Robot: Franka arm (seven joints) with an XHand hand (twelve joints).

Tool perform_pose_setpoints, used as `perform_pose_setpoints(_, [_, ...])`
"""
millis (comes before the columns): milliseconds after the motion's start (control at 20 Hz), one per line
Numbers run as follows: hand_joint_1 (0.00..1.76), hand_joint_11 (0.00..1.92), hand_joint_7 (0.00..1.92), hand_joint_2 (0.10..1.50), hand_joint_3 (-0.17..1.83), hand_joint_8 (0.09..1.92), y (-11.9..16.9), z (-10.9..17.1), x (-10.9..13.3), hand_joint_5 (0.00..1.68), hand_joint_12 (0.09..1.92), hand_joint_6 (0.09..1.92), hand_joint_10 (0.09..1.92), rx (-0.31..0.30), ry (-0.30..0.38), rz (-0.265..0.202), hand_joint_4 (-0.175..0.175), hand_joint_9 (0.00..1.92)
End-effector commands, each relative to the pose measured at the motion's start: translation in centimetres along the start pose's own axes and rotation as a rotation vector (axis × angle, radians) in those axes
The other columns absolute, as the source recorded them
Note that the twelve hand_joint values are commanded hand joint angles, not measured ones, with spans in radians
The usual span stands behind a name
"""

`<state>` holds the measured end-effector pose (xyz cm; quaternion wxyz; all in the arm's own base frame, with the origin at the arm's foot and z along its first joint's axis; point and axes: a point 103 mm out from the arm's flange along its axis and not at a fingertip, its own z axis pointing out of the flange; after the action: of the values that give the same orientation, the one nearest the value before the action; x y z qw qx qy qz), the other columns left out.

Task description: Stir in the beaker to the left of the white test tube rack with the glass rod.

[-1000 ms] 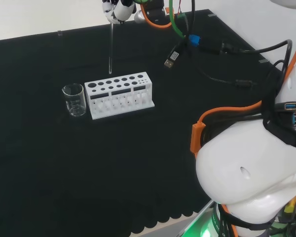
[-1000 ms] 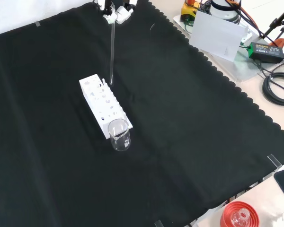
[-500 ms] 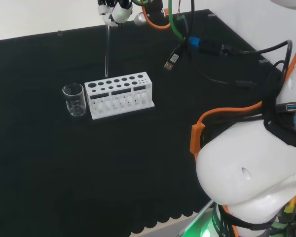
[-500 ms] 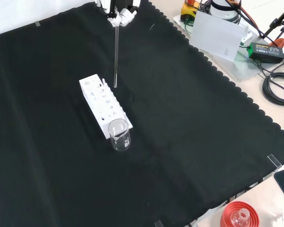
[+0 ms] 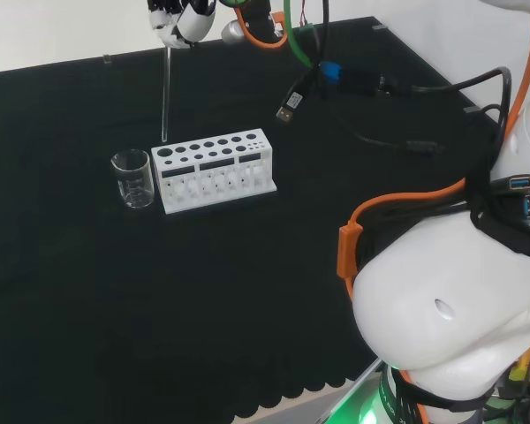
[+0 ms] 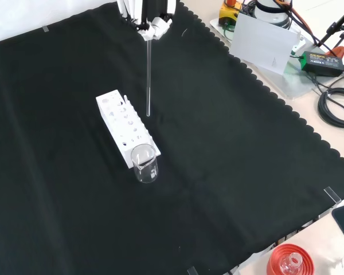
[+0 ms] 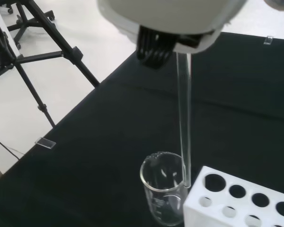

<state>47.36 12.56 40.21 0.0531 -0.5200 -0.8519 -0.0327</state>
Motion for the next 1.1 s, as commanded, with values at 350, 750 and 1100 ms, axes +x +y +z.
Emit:
perform_pose_setpoints(350, [1.33, 1.54, 1.41, 0.6, 0.77, 0.68, 2.5, 1.0, 3.5, 1.17, 0.71, 0.71, 0.49, 0.014, 0.021, -0.046, -0.175, 1.67])
perform_pose_setpoints(750, [1.33, 1.54, 1.41, 0.6, 0.77, 0.68, 4.4, 1.3, 4.0, 1.17, 0.72, 0.7, 0.49, 0.031, 0.039, -0.076, -0.175, 1.68])
perform_pose_setpoints(1100, [1.33, 1.54, 1.41, 0.6, 0.77, 0.68, 6.3, 2.5, 3.5, 1.17, 0.72, 0.7, 0.49, 0.057, 0.057, -0.087, -0.175, 1.68])
